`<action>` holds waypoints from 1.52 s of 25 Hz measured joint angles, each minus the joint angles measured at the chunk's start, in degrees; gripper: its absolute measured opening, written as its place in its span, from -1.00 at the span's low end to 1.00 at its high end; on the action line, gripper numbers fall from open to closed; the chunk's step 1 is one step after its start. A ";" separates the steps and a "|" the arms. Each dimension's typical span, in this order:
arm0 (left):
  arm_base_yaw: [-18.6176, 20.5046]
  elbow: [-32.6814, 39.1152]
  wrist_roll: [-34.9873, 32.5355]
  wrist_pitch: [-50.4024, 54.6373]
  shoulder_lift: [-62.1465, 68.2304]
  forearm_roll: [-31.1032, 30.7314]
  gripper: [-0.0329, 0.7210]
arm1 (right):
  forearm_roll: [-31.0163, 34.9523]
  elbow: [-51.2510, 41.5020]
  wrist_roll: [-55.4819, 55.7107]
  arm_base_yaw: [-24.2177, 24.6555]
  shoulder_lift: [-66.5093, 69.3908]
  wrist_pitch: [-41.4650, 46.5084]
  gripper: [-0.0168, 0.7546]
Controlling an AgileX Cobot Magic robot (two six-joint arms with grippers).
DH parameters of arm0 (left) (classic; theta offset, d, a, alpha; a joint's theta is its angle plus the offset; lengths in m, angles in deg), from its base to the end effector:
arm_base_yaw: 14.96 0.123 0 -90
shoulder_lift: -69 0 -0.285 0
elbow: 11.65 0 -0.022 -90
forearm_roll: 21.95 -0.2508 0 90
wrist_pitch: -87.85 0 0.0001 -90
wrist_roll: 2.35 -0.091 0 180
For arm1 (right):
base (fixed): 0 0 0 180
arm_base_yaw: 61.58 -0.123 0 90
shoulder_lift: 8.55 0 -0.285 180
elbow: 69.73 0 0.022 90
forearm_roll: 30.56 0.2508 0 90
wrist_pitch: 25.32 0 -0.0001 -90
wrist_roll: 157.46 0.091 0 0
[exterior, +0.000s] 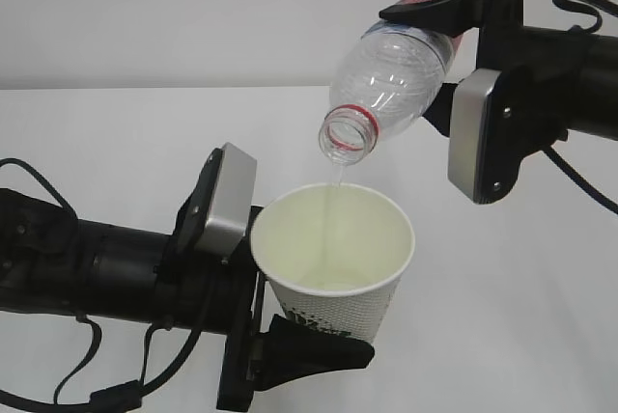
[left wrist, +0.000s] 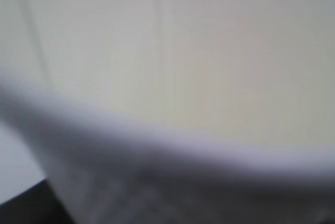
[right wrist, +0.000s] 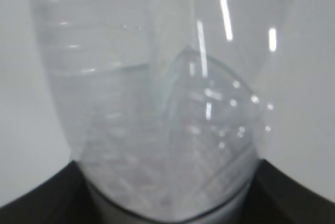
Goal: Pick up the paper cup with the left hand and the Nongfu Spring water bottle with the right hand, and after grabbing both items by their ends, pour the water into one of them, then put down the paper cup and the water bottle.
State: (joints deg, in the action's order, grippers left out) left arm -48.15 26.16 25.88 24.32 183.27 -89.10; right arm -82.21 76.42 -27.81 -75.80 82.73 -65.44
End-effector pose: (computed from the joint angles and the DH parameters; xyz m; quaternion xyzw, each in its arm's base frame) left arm 0.2108 -0.2276 0.1504 0.5512 0.5583 -0.4500 0.4265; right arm 0.2815 0.1187 0.2712 -0.6901 0.2834 -0.2589 0.6135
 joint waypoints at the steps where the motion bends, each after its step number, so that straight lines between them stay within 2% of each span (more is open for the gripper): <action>1: 0.00 0.00 0.00 0.00 0.00 0.00 0.50 | 0.00 0.00 0.00 0.00 0.00 0.00 0.28; 38: 0.00 0.00 0.00 0.00 0.00 0.00 0.49 | 0.00 0.02 -1.46 0.00 0.00 -0.32 0.28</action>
State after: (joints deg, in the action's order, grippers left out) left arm -48.15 26.16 25.88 24.32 183.27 -89.10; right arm -82.21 76.45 -29.27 -75.80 82.73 -65.76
